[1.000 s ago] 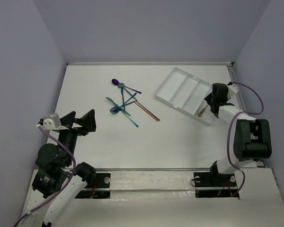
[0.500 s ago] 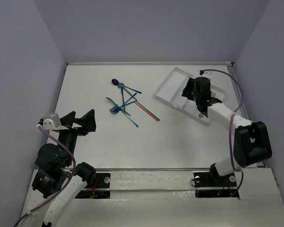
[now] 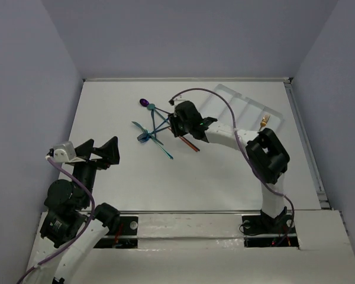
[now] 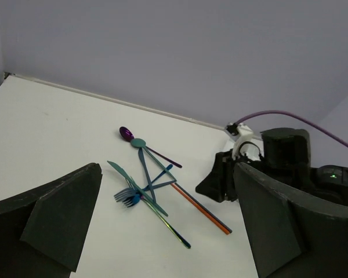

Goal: Sort the eating utensils into containers

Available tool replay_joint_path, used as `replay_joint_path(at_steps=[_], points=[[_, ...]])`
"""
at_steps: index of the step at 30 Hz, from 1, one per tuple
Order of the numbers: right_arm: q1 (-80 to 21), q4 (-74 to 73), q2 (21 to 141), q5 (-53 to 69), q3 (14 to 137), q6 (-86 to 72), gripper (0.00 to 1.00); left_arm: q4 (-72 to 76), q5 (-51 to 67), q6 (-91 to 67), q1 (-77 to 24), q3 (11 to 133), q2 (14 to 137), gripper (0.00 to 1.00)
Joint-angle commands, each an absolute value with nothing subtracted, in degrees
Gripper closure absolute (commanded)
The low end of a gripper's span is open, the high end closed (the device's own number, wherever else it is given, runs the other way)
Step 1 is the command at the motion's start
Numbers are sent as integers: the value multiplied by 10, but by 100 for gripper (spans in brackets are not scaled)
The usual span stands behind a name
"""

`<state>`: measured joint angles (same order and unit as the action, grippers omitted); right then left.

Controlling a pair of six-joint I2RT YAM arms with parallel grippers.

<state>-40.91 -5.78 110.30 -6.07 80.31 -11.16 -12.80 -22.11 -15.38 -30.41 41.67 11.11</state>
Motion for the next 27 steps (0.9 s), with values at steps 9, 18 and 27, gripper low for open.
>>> replay_joint_path(at_steps=[9,18,27], points=[[-474,-169,1316,-39,1133,-39,63,-100,-227,-149,-302,410,119,1],[-474,-233,1453,-172,1321,-78,63,-98,-222,-149,-302,410,120,1],[-474,-234,1502,-159,1359,-83,65,-98,-222,-149,-302,410,120,1]])
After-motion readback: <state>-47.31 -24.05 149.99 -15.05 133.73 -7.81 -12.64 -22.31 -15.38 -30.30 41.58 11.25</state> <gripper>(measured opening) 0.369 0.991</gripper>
